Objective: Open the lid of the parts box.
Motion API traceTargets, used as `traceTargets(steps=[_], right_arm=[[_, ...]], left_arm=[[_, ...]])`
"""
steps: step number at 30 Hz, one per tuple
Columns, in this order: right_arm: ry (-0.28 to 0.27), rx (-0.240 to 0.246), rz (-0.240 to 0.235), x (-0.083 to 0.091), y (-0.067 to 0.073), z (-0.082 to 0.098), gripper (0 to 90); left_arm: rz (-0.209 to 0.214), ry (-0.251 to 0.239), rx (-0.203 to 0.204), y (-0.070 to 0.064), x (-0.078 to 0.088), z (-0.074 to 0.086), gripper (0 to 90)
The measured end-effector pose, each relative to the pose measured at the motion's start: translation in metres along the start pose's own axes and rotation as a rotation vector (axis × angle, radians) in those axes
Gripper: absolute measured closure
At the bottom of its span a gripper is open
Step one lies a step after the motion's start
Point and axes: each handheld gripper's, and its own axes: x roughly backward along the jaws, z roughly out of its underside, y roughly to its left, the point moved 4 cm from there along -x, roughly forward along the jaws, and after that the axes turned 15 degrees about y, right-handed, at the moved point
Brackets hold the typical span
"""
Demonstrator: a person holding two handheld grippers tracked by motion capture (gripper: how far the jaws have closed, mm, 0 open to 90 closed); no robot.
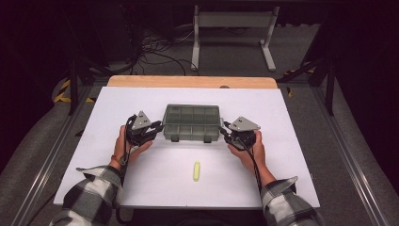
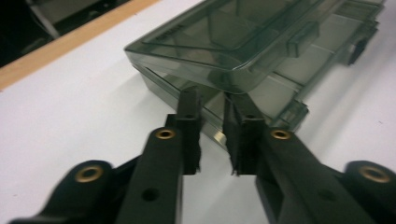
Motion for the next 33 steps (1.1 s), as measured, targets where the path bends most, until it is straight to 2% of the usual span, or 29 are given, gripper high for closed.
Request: traceTargets(steps=[4,8,12,17,18,27,31,33], right_arm=[[-0.012,0.026,0.026,0.001,0.001,-0.003,68.3],[-0.030,0.034,0.031,0.003,0.000,-0.007,68.0],[-0.036,0.044,0.032,0.005,0.001,-0.011,67.8],[-0.039,0.062,0.049,0.006,0.001,-0.019,68.5],[-0.039,0.062,0.046,0.006,0.001,-0.020,68.6],[-0.044,0.052,0.063,0.007,-0.005,-0.032,68.4],[-0.041,0.038,0.054,0.008,-0.008,-0.038,68.5],[-0.043,0.035,0.056,0.009,-0.009,-0.042,69.0]], left_arm=[[-0.021,0.003,-0.025,-0.001,-0.002,-0.002,67.7],[-0.039,0.009,-0.034,-0.003,-0.004,-0.004,62.2],[-0.097,0.011,-0.046,-0.003,-0.004,-0.010,53.2],[-0.118,-0.024,-0.052,0.001,0.002,-0.022,53.5],[-0.106,-0.027,-0.052,0.000,0.003,-0.024,54.8],[-0.124,-0.036,-0.083,0.004,0.004,-0.038,60.8],[-0.113,-0.042,-0.068,0.007,0.005,-0.041,64.1],[-0.123,-0.037,-0.073,0.009,0.006,-0.043,66.0]])
